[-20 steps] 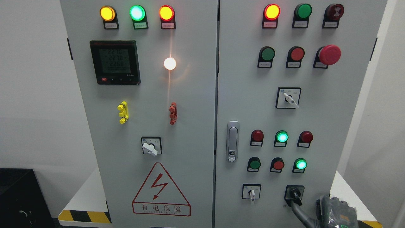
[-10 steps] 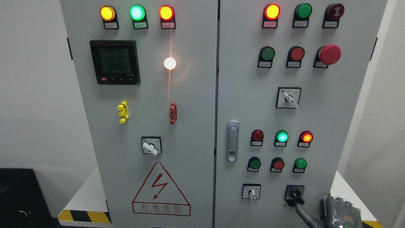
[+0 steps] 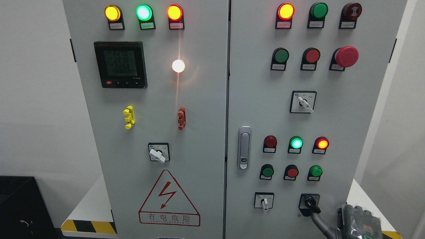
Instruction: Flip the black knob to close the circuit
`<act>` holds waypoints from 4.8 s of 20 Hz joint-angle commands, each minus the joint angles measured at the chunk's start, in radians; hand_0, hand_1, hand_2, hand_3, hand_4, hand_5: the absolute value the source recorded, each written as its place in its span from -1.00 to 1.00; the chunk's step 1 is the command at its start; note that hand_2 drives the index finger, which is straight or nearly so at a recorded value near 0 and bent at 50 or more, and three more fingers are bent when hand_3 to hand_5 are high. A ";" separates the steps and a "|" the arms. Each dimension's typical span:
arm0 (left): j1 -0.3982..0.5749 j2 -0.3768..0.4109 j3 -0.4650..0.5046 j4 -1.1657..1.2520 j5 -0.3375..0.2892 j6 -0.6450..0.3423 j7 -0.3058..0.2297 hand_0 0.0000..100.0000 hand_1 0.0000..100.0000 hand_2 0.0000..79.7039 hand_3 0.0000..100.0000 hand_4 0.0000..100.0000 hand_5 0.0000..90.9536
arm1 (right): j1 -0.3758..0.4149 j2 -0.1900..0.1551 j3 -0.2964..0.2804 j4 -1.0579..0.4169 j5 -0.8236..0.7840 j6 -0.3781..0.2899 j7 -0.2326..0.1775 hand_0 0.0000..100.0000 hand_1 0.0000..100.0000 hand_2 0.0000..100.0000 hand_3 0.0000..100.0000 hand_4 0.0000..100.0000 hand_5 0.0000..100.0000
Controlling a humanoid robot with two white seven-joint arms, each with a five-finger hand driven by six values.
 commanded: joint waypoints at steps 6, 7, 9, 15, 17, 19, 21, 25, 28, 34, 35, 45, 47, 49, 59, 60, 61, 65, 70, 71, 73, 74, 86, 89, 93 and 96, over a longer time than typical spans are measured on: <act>0.023 0.000 0.000 -0.031 -0.001 0.001 -0.001 -0.76 0.11 -1.00 -1.00 -1.00 -1.00 | -0.001 0.000 -0.006 -0.009 -0.001 -0.013 -0.011 -1.00 -1.00 0.75 1.00 0.87 1.00; 0.023 0.000 0.000 -0.031 0.001 0.001 -0.001 -0.76 0.11 -1.00 -1.00 -1.00 -1.00 | -0.001 -0.001 -0.006 -0.009 -0.001 -0.013 -0.011 -1.00 -1.00 0.75 1.00 0.87 1.00; 0.023 0.000 0.000 -0.031 0.001 0.001 -0.001 -0.76 0.11 -1.00 -1.00 -1.00 -1.00 | 0.001 -0.001 -0.004 -0.009 -0.011 -0.018 -0.011 -1.00 -1.00 0.75 1.00 0.87 1.00; 0.023 0.000 0.000 -0.031 -0.001 0.001 -0.001 -0.76 0.11 -1.00 -1.00 -1.00 -1.00 | 0.002 -0.001 0.008 -0.009 -0.013 -0.019 -0.012 -1.00 -1.00 0.75 1.00 0.87 1.00; 0.021 0.000 0.000 -0.031 -0.001 0.001 -0.001 -0.76 0.11 -1.00 -1.00 -1.00 -1.00 | 0.005 -0.001 0.011 -0.009 -0.013 -0.021 -0.012 -1.00 -1.00 0.75 1.00 0.87 1.00; 0.023 0.000 0.000 -0.031 -0.001 0.001 -0.001 -0.76 0.11 -1.00 -1.00 -1.00 -1.00 | 0.007 -0.001 0.016 -0.009 -0.013 -0.025 -0.012 -1.00 -1.00 0.75 1.00 0.87 1.00; 0.023 0.000 0.000 -0.031 -0.001 0.001 -0.001 -0.76 0.11 -1.00 -1.00 -1.00 -1.00 | 0.008 -0.001 0.017 -0.009 -0.013 -0.025 -0.012 -1.00 -1.00 0.75 1.00 0.88 1.00; 0.023 0.000 0.000 -0.029 -0.001 0.001 -0.001 -0.76 0.11 -1.00 -1.00 -1.00 -1.00 | 0.017 -0.003 0.036 -0.014 -0.013 -0.030 -0.014 -1.00 -1.00 0.75 1.00 0.88 1.00; 0.023 0.000 0.000 -0.031 0.001 0.001 -0.001 -0.76 0.11 -1.00 -1.00 -1.00 -1.00 | 0.019 -0.003 0.054 -0.017 -0.013 -0.033 -0.014 -1.00 -1.00 0.75 1.00 0.88 1.00; 0.023 0.000 0.000 -0.031 -0.001 0.001 -0.001 -0.76 0.11 -1.00 -1.00 -1.00 -1.00 | 0.024 -0.003 0.091 -0.017 -0.011 -0.033 -0.015 -1.00 -1.00 0.75 1.00 0.88 1.00; 0.023 0.000 0.000 -0.031 0.001 0.001 -0.001 -0.76 0.11 -1.00 -1.00 -1.00 -1.00 | 0.025 -0.003 0.094 -0.017 -0.011 -0.033 -0.015 -1.00 -1.00 0.75 1.00 0.88 1.00; 0.023 0.000 0.000 -0.031 0.001 0.001 -0.001 -0.76 0.11 -1.00 -1.00 -1.00 -1.00 | 0.097 0.003 0.128 -0.115 -0.013 -0.031 -0.015 -1.00 -1.00 0.74 1.00 0.88 1.00; 0.023 0.000 0.000 -0.031 0.001 0.001 -0.001 -0.76 0.11 -1.00 -1.00 -1.00 -1.00 | 0.114 0.003 0.145 -0.152 -0.024 -0.030 -0.014 -1.00 -1.00 0.74 1.00 0.88 1.00; 0.023 0.000 0.000 -0.031 -0.001 0.001 -0.001 -0.76 0.11 -1.00 -1.00 -1.00 -1.00 | 0.128 0.005 0.148 -0.169 -0.050 -0.028 -0.015 -1.00 -1.00 0.73 1.00 0.88 1.00; 0.023 0.000 0.000 -0.031 0.001 0.001 -0.001 -0.76 0.11 -1.00 -1.00 -1.00 -1.00 | 0.206 0.037 0.169 -0.288 -0.198 -0.037 -0.052 -1.00 -1.00 0.57 1.00 0.82 0.86; 0.023 0.000 0.000 -0.031 0.001 0.001 -0.001 -0.76 0.11 -1.00 -1.00 -1.00 -1.00 | 0.220 0.045 0.169 -0.299 -0.232 -0.053 -0.049 -1.00 -1.00 0.52 1.00 0.80 0.80; 0.023 0.000 0.000 -0.031 0.001 0.001 -0.001 -0.76 0.11 -1.00 -1.00 -1.00 -1.00 | 0.235 0.054 0.168 -0.310 -0.266 -0.070 -0.052 -1.00 -1.00 0.48 1.00 0.79 0.74; 0.023 0.000 0.000 -0.031 0.001 0.001 -0.001 -0.76 0.11 -1.00 -1.00 -1.00 -1.00 | 0.315 0.051 0.174 -0.327 -0.337 -0.099 -0.066 -1.00 -0.98 0.35 0.90 0.70 0.60; 0.023 0.000 0.000 -0.031 -0.001 0.001 -0.001 -0.76 0.11 -1.00 -1.00 -1.00 -1.00 | 0.373 0.049 0.192 -0.368 -0.410 -0.117 -0.107 -1.00 -0.97 0.15 0.72 0.54 0.44; 0.023 0.000 0.000 -0.031 -0.001 0.001 -0.001 -0.76 0.11 -1.00 -1.00 -1.00 -1.00 | 0.384 0.049 0.194 -0.376 -0.451 -0.117 -0.104 -1.00 -0.97 0.09 0.63 0.48 0.41; 0.023 0.000 0.000 -0.031 -0.001 0.001 -0.001 -0.76 0.11 -1.00 -1.00 -1.00 -1.00 | 0.413 0.049 0.204 -0.382 -0.523 -0.114 -0.100 -1.00 -0.95 0.00 0.47 0.42 0.35; 0.023 0.000 0.000 -0.031 0.001 0.001 -0.001 -0.76 0.11 -1.00 -1.00 -1.00 -1.00 | 0.430 0.048 0.206 -0.383 -0.551 -0.114 -0.100 -1.00 -0.94 -0.09 0.32 0.32 0.27; 0.023 0.000 0.000 -0.031 0.001 0.001 -0.001 -0.76 0.11 -1.00 -1.00 -1.00 -1.00 | 0.498 0.046 0.226 -0.402 -1.169 -0.186 -0.101 -1.00 -0.99 -0.73 -0.52 -0.57 -0.82; 0.023 0.000 0.000 -0.031 0.001 0.001 -0.001 -0.76 0.11 -1.00 -1.00 -1.00 -1.00 | 0.519 0.046 0.229 -0.388 -1.261 -0.226 -0.089 -1.00 -1.00 -0.84 -0.71 -0.84 -1.00; 0.023 0.000 0.000 -0.031 -0.001 0.001 -0.001 -0.76 0.11 -1.00 -1.00 -1.00 -1.00 | 0.522 0.046 0.231 -0.382 -1.381 -0.271 -0.081 -1.00 -1.00 -0.97 -0.96 -1.00 -1.00; 0.023 0.000 0.000 -0.029 0.001 0.001 -0.001 -0.76 0.11 -1.00 -1.00 -1.00 -1.00 | 0.540 0.046 0.235 -0.368 -1.383 -0.315 -0.080 -1.00 -1.00 -1.00 -1.00 -1.00 -1.00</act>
